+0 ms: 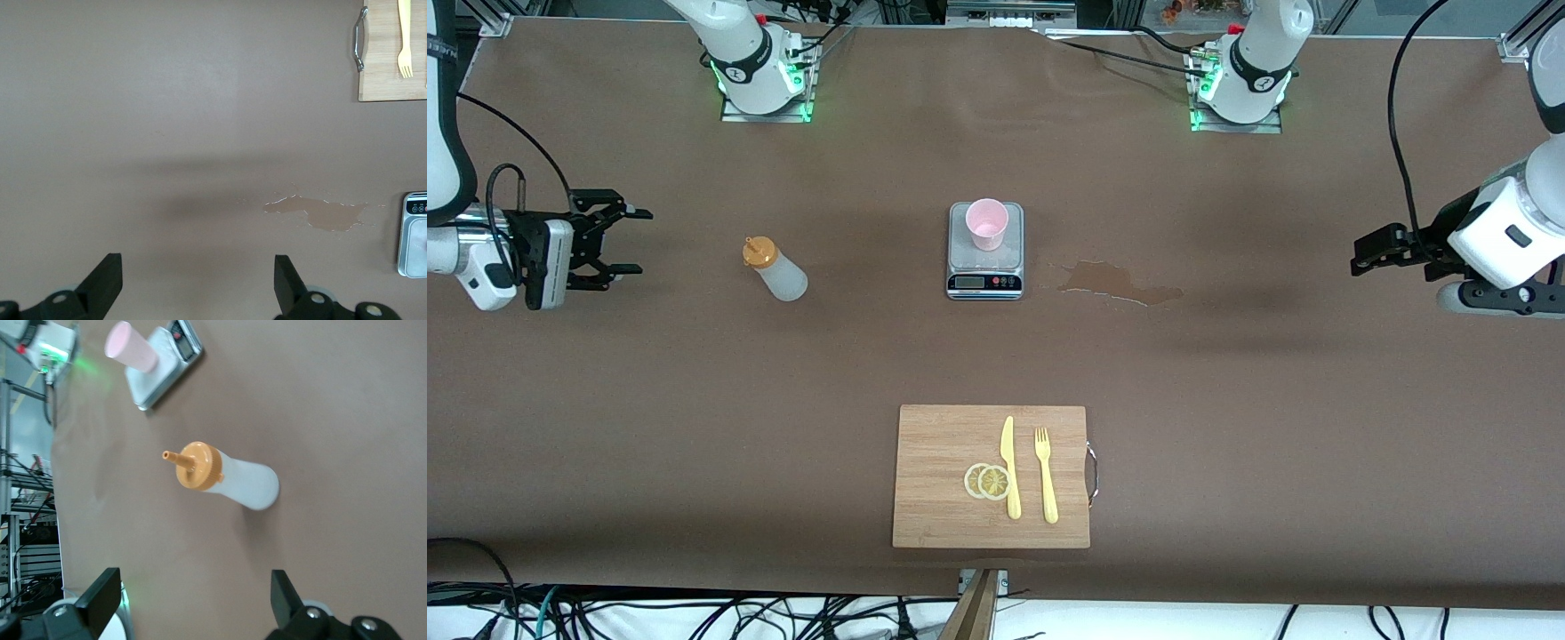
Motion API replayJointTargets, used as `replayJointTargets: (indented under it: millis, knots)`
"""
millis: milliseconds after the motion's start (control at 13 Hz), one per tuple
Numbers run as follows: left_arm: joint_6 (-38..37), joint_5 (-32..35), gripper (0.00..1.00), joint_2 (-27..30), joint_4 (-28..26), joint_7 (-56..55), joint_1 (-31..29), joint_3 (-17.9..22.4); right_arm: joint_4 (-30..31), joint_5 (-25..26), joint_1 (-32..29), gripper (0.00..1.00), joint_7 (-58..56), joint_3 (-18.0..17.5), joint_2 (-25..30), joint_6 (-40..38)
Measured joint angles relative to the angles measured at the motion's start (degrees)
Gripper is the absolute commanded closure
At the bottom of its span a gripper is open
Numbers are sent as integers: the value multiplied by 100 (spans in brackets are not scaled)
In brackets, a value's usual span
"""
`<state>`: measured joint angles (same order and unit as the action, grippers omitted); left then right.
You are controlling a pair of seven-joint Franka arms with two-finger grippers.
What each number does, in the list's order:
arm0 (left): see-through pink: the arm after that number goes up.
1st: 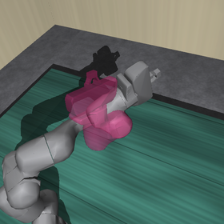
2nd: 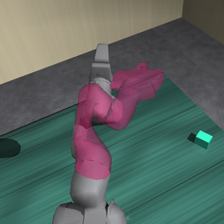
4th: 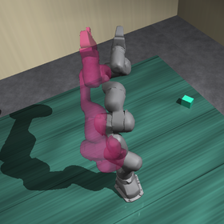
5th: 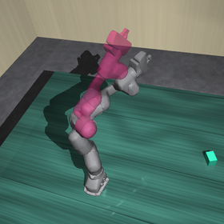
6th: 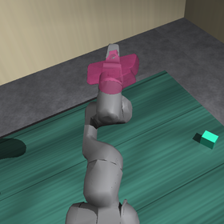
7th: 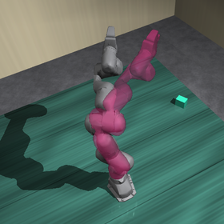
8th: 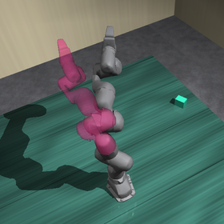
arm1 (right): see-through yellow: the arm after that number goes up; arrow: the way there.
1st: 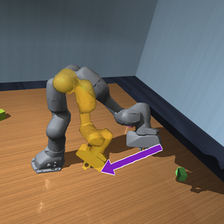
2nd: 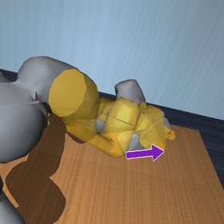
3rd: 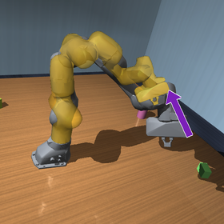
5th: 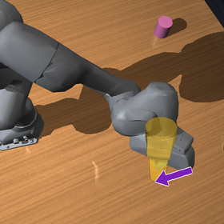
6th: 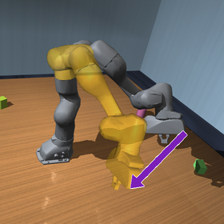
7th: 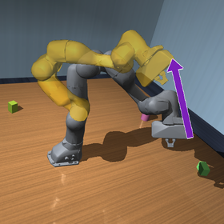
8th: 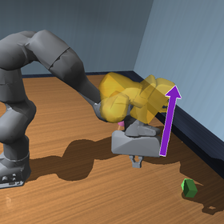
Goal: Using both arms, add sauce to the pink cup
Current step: 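Grasp the white sauce bottle with the right gripper, then lift the sauce bottle and tilt its nozzle over the pink cup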
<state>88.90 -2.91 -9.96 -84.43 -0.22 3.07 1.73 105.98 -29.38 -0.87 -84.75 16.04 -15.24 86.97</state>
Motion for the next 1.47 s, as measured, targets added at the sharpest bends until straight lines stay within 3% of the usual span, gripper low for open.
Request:
replayJointTargets:
  millis: [231, 463, 772, 1466]
  knots:
    - [-75, 3, 0, -7, 10, 3, -99, 7, 179, -729, -159, 1, -1464, 0, -363, 20]
    - [-80, 4, 0, -14, 23, 11, -116, -6, 217, -1581, -342, 1, -3136, 1, -1140, 1]
    - [-80, 4, 0, -51, 30, 11, -117, -15, 196, -2578, -364, 1, -4543, -32, -1904, -297]
    - [-80, 4, 0, -85, 39, 11, -112, -39, 111, -3309, -350, 2, -6424, -388, -2817, -696]
